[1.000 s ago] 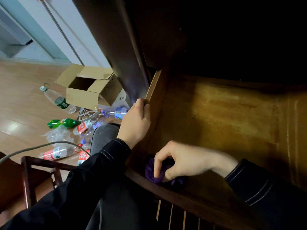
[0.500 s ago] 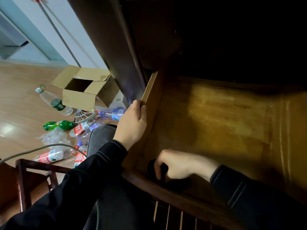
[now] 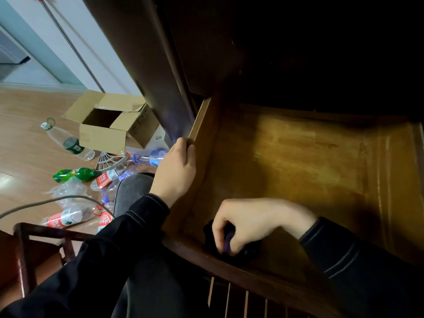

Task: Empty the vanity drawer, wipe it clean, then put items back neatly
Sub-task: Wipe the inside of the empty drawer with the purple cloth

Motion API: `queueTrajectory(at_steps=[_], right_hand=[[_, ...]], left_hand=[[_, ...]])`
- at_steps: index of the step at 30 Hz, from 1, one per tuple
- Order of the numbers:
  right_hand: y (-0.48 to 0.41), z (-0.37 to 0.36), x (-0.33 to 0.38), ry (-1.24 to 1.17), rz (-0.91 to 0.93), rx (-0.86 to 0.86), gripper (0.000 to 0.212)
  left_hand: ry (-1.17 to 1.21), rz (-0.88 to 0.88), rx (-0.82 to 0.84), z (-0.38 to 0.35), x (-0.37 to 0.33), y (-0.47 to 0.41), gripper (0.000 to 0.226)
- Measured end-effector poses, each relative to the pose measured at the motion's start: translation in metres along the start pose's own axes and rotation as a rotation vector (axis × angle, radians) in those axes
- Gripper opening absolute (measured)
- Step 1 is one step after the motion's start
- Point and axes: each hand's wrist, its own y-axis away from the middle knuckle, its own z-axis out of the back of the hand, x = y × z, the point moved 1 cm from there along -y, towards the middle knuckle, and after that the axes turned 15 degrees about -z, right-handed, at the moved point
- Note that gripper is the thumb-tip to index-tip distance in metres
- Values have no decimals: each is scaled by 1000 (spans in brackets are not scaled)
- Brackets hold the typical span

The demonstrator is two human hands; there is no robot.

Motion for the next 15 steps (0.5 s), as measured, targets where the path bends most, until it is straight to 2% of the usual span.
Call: queueTrajectory(at_steps=[3,7,13,15], right_hand=[[9,2,-2,-100,100,7,15],[-10,-12,4,-54,7,-45,17],[16,10,2,-158,164,99,16],[11,4,3,-133,134,59,17]], left_hand=[[-6,2,3,0,2,0,18],[-5,5,11,0,1,0,17],[-21,5,8,2,-1,-1,15],[-19,-1,6,2,-2,0,16]])
